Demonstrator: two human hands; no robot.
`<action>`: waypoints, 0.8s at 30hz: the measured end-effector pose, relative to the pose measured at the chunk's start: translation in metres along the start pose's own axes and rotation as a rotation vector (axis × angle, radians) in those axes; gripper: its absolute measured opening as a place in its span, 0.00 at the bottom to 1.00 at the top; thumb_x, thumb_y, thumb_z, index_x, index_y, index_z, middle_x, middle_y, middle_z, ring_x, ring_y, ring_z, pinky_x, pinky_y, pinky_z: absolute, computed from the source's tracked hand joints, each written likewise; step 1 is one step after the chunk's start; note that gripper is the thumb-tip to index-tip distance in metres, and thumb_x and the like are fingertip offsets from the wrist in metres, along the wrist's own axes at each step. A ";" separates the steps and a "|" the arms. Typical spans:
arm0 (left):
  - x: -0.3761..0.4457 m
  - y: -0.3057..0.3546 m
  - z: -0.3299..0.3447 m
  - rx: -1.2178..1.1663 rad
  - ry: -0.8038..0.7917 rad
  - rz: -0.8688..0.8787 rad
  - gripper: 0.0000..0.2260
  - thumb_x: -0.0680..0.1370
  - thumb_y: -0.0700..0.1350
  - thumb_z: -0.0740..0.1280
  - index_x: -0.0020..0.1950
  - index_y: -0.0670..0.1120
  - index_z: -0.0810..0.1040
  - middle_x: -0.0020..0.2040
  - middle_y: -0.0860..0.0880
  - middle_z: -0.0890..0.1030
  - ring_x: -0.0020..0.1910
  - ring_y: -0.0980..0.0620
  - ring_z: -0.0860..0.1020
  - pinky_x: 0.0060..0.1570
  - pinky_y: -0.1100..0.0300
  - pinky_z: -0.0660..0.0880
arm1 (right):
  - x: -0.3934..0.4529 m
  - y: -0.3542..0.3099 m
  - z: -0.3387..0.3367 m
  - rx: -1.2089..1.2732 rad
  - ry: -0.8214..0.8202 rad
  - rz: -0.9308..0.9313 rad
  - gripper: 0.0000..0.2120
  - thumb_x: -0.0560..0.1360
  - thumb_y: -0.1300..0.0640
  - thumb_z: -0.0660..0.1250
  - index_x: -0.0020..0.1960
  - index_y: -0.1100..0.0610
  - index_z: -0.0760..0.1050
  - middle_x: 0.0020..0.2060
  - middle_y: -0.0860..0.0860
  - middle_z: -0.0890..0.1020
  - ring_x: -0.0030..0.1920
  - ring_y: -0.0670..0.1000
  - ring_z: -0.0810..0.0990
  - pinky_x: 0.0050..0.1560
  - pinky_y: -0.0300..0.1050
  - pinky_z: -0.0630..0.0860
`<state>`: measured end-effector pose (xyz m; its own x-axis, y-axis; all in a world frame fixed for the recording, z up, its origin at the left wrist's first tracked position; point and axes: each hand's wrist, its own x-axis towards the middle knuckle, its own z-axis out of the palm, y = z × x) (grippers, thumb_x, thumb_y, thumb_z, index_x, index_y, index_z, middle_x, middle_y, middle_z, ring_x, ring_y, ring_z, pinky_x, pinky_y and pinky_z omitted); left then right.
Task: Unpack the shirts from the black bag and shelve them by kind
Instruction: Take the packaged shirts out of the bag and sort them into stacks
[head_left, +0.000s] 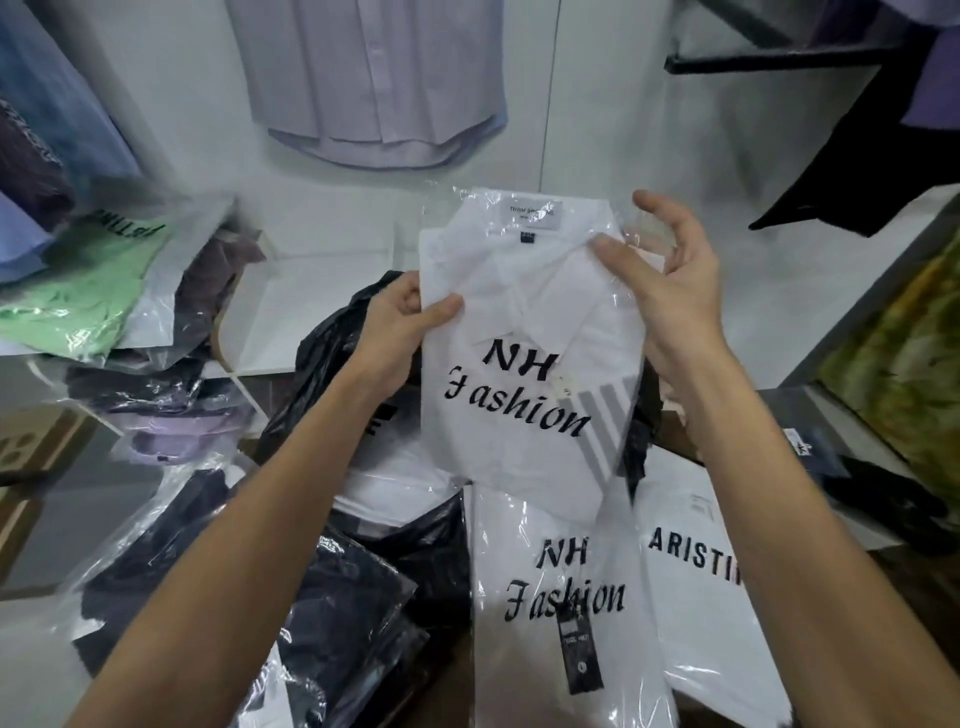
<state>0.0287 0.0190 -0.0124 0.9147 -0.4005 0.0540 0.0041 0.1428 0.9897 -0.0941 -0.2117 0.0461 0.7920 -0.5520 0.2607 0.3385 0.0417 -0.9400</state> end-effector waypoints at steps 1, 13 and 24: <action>-0.003 0.002 0.006 -0.053 0.027 0.003 0.12 0.78 0.36 0.72 0.60 0.38 0.76 0.53 0.42 0.86 0.51 0.43 0.85 0.55 0.46 0.82 | 0.000 0.002 -0.006 0.022 0.015 0.021 0.23 0.67 0.53 0.84 0.59 0.44 0.81 0.61 0.57 0.83 0.62 0.59 0.83 0.59 0.58 0.82; -0.052 -0.010 0.043 0.138 0.060 -0.142 0.18 0.77 0.43 0.75 0.64 0.51 0.74 0.59 0.50 0.84 0.55 0.49 0.85 0.52 0.48 0.83 | -0.077 0.087 -0.075 -0.195 -0.057 0.373 0.22 0.74 0.57 0.77 0.66 0.50 0.77 0.59 0.47 0.85 0.61 0.49 0.83 0.62 0.51 0.80; -0.130 -0.135 0.038 0.688 -0.126 -0.472 0.24 0.74 0.41 0.73 0.65 0.50 0.66 0.52 0.54 0.79 0.52 0.51 0.81 0.36 0.73 0.70 | -0.191 0.154 -0.120 -0.446 -0.064 0.681 0.23 0.73 0.59 0.79 0.63 0.52 0.72 0.53 0.42 0.82 0.42 0.28 0.81 0.39 0.22 0.73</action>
<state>-0.1061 0.0176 -0.1482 0.8266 -0.3836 -0.4119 0.0902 -0.6320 0.7697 -0.2540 -0.2002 -0.1753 0.7831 -0.4765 -0.3996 -0.4508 0.0078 -0.8926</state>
